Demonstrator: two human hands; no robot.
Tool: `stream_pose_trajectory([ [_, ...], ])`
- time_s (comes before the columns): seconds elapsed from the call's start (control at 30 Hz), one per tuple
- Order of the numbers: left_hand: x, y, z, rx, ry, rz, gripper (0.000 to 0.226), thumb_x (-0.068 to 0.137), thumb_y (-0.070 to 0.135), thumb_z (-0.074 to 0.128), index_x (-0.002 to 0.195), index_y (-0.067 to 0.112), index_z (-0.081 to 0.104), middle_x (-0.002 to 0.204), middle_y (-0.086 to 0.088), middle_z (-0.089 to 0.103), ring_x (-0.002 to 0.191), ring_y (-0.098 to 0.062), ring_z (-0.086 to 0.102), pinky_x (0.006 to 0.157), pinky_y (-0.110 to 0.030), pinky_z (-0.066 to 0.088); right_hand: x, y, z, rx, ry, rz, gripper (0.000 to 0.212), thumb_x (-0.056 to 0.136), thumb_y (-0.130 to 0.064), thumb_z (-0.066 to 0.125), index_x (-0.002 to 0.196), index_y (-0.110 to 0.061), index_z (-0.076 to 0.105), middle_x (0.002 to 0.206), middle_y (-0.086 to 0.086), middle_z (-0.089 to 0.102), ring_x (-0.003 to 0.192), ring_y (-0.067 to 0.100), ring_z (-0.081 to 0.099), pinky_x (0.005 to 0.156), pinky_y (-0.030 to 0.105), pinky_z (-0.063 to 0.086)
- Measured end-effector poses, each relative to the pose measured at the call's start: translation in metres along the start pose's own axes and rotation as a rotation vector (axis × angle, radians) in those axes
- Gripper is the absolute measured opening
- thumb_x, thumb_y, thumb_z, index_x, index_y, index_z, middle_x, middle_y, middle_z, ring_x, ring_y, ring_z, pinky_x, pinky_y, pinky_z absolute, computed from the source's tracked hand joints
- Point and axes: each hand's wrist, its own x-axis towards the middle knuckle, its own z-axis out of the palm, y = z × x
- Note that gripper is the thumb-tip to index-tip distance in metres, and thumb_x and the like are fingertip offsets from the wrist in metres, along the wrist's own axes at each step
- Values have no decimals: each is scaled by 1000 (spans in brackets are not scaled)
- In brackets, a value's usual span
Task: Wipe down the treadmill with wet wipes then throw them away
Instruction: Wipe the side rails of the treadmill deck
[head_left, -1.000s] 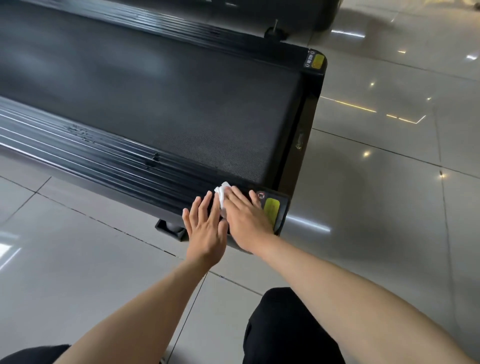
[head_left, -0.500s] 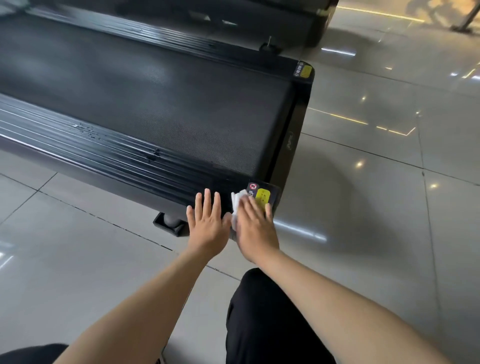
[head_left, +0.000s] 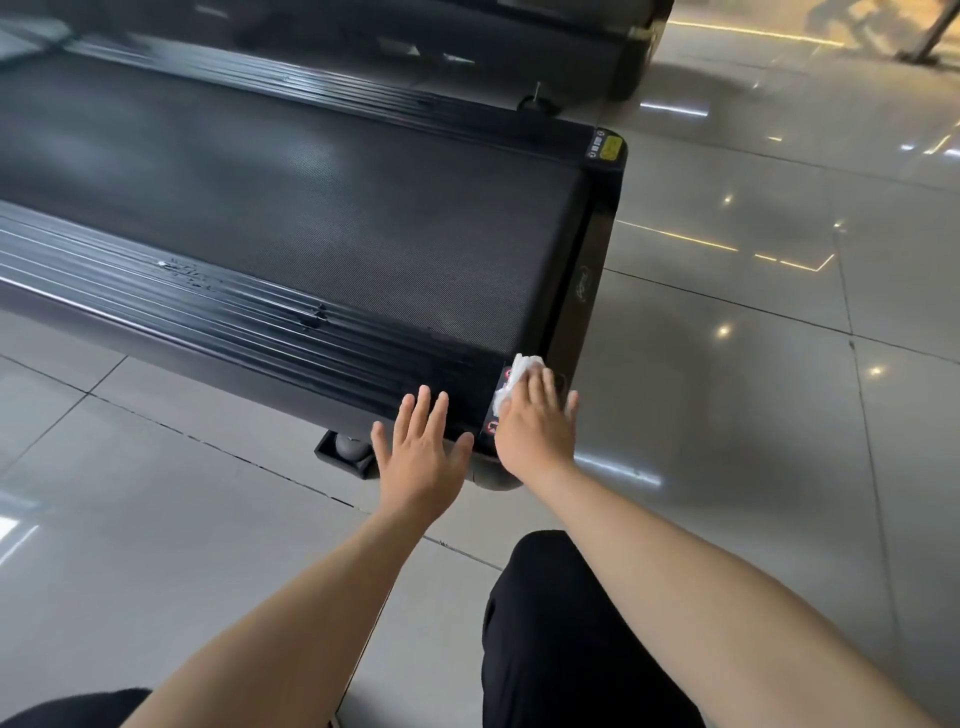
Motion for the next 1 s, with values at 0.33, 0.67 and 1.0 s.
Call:
stream_pose_trajectory([
  [0.33, 8, -37, -19, 68, 22, -21, 90, 88, 83, 31, 161, 37, 7, 170, 9, -8, 154, -15, -19, 124, -50, -11, 40, -2, -6, -140, -92, -257, 58, 106, -31, 18, 161, -16, 6, 168, -4, 9, 154, 15, 8, 122, 55, 6],
  [0.67, 13, -54, -27, 17, 117, 76, 76, 96, 57, 55, 160, 29, 24, 167, 10, 17, 156, -11, 4, 126, -43, -7, 23, -77, 15, -76, -199, -503, 55, 109, -31, 21, 162, -19, 6, 170, -4, -1, 155, 12, -8, 122, 53, -6],
  [1.0, 13, -68, -29, -59, 78, 112, 68, 105, 22, 51, 162, 28, 14, 166, 12, 8, 151, -4, -7, 125, -36, -10, 69, -43, -1, -85, -191, -222, 58, 107, -28, 17, 161, -15, 1, 170, -3, -2, 155, 15, -1, 122, 56, 0],
])
